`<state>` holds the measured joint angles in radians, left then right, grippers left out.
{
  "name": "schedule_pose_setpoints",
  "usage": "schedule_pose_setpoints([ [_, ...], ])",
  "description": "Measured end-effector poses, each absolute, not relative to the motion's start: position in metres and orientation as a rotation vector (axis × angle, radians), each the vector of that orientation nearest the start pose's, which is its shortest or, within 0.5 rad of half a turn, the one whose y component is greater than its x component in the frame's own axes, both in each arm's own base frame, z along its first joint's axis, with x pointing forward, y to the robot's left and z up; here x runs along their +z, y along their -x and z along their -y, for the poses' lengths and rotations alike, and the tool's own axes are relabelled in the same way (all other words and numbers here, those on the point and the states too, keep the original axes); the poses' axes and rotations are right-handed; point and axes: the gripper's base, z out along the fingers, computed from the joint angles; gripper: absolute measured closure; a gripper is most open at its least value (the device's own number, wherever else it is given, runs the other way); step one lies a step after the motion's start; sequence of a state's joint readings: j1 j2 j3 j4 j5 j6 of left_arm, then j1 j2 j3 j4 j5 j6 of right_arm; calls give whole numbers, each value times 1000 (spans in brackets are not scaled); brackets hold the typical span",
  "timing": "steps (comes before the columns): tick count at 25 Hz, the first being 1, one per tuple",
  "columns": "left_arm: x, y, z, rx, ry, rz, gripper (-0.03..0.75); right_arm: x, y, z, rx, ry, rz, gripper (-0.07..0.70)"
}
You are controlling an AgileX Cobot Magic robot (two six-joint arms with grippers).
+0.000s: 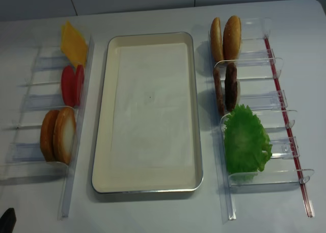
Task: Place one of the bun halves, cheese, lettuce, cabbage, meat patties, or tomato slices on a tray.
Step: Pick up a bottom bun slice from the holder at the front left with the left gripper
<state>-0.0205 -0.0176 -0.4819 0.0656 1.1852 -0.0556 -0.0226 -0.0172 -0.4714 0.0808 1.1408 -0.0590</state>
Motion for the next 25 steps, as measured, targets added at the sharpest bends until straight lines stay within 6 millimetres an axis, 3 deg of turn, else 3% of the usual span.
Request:
schedule_pose_setpoints([
  [21,263,11,-6,38,46,-2167,295,263,8,-7,50,46,-2133,188],
  [25,272,14,-2,-26,40,-2140,295,263,8,-7,50,46,-2133,188],
])
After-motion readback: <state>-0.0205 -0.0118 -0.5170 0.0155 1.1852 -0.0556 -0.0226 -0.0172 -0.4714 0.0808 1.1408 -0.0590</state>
